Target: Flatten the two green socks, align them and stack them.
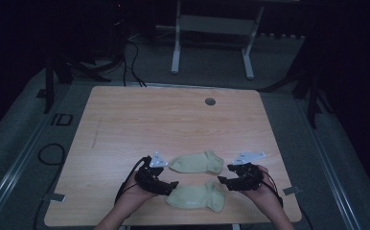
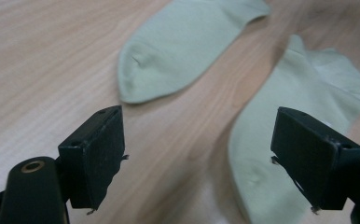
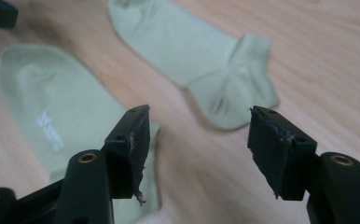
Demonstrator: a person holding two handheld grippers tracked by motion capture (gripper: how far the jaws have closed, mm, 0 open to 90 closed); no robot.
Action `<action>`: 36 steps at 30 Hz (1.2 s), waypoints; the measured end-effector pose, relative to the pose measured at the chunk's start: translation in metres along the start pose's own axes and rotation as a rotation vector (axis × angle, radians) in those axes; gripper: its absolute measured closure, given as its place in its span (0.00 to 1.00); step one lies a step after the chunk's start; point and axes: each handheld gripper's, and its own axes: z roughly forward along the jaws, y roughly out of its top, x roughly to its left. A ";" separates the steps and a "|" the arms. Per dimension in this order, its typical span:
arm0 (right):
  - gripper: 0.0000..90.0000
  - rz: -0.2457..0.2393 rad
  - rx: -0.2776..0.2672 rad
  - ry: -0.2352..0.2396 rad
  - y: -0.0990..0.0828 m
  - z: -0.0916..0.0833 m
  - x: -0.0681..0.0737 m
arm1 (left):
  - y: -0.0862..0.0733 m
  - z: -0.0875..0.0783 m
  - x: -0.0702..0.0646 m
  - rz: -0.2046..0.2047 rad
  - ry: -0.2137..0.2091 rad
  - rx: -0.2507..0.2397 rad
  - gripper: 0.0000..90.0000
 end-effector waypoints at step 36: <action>0.77 -0.063 0.210 0.029 -0.036 0.021 0.034 | -0.039 0.012 -0.021 0.031 -0.060 0.102 0.82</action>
